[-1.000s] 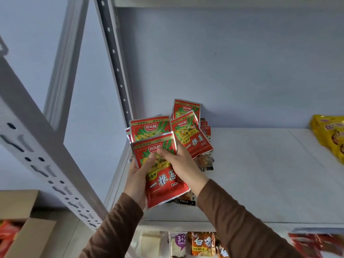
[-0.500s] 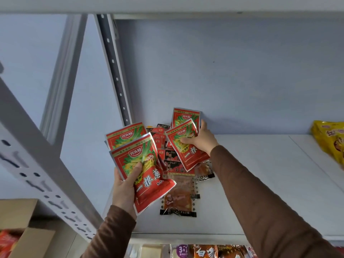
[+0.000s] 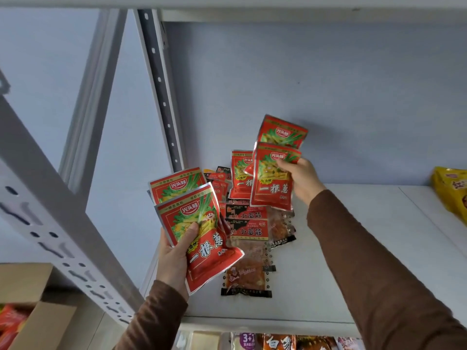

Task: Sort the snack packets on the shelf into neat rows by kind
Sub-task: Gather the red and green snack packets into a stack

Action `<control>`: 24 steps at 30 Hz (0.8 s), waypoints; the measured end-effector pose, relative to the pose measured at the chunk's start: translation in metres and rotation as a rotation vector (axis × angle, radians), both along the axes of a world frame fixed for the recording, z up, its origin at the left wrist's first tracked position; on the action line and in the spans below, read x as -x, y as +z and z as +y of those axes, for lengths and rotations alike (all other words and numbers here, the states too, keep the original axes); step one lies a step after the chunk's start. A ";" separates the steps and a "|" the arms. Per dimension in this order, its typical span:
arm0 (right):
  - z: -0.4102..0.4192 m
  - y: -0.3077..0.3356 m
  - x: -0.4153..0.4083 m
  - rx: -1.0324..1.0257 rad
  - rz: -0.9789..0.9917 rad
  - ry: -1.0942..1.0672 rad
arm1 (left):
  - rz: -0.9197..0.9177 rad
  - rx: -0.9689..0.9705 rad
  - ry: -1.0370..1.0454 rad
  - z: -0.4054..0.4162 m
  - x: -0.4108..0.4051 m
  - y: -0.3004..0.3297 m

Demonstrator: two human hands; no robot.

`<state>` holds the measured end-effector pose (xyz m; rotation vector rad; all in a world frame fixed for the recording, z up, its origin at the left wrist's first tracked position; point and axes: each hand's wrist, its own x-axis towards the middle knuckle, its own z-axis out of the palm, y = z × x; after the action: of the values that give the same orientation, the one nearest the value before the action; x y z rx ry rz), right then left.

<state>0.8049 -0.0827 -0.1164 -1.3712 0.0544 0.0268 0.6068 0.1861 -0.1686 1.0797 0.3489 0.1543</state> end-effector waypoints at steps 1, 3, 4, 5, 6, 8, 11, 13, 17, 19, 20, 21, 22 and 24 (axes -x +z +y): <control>-0.009 0.005 0.000 -0.025 0.009 0.006 | 0.003 0.003 -0.002 0.000 0.000 0.000; -0.017 0.014 -0.001 -0.035 0.062 0.042 | 0.006 0.010 -0.009 -0.002 -0.001 -0.001; -0.014 0.017 0.000 -0.017 0.098 0.090 | 0.005 0.006 -0.014 -0.003 -0.001 -0.001; -0.007 0.017 0.001 0.027 0.128 0.148 | 0.003 0.005 -0.019 -0.004 -0.001 -0.001; 0.004 0.015 0.003 0.098 0.150 0.200 | 0.000 0.010 -0.022 -0.005 -0.002 0.000; 0.031 0.008 0.005 0.247 0.179 0.219 | -0.003 0.016 -0.030 -0.007 -0.004 0.001; 0.061 -0.004 -0.001 0.312 0.207 0.075 | -0.002 0.023 -0.037 -0.006 -0.004 0.004; 0.070 -0.006 -0.008 0.325 0.221 0.024 | -0.005 0.028 -0.030 -0.003 -0.005 0.004; 0.076 -0.008 -0.012 0.283 0.272 0.009 | -0.021 0.034 -0.024 0.001 -0.003 0.004; 0.077 -0.008 -0.012 0.232 0.272 -0.002 | -0.025 0.035 -0.027 0.002 -0.002 0.005; 0.078 -0.007 -0.012 0.206 0.267 -0.002 | -0.026 0.034 -0.032 0.001 -0.002 0.005; 0.077 -0.007 -0.011 0.186 0.257 0.001 | -0.029 0.034 -0.039 0.001 -0.002 0.005; 0.077 -0.005 -0.009 0.172 0.241 0.002 | -0.032 0.034 -0.047 0.001 -0.002 0.005; 0.073 0.001 -0.003 0.150 0.182 -0.004 | -0.038 0.031 -0.068 0.002 -0.002 0.006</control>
<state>0.8083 -0.0097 -0.1158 -1.5158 0.2157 0.1465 0.6085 0.1879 -0.1627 1.0552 0.2790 0.1087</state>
